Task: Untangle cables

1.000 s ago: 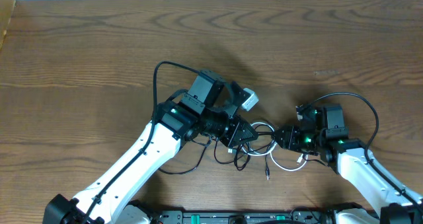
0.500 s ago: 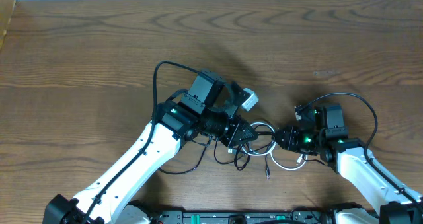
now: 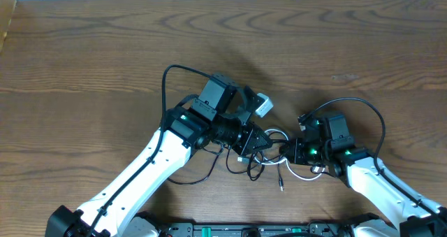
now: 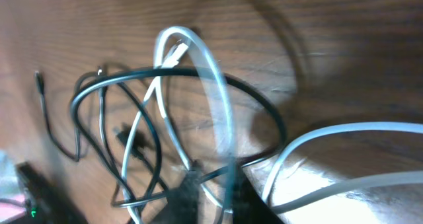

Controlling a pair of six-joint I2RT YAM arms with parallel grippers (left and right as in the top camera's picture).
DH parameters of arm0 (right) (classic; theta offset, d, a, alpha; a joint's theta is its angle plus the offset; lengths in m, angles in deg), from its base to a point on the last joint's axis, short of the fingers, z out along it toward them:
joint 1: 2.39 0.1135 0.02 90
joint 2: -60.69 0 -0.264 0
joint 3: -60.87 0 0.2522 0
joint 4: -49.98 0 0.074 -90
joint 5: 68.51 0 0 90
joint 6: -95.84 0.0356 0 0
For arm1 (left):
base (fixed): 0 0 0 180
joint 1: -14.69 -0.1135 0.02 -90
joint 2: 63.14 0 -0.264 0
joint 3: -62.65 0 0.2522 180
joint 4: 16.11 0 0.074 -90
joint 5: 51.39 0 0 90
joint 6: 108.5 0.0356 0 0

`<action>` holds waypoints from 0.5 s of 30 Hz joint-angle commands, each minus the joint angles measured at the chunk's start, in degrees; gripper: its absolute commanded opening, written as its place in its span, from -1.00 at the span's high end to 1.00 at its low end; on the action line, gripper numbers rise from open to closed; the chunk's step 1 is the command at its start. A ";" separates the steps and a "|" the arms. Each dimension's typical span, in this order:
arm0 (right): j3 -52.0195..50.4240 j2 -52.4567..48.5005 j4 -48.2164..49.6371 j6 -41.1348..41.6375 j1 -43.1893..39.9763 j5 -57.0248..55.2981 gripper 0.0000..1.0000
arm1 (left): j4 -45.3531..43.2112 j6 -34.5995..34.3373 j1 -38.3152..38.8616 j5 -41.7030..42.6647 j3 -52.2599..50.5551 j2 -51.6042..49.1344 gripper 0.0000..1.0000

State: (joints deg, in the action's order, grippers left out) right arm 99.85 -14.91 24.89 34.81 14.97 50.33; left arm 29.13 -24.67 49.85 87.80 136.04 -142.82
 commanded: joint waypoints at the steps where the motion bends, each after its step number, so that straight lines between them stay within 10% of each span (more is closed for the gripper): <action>1: -0.39 -0.17 0.26 1.22 0.90 -4.15 0.97 | -0.11 -0.31 0.17 0.26 0.26 0.33 0.85; 7: -0.39 -0.17 0.26 0.63 0.90 -7.06 0.98 | 1.03 -0.28 0.17 -4.39 0.26 0.33 0.85; 15: -0.39 -0.17 -0.87 -5.88 0.90 -13.46 0.98 | 11.28 -2.29 0.17 -37.18 0.26 0.33 0.85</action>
State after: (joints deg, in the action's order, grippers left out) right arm 99.85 -14.91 24.85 31.03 15.21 42.63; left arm 38.84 -25.66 50.07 65.14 136.02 -142.82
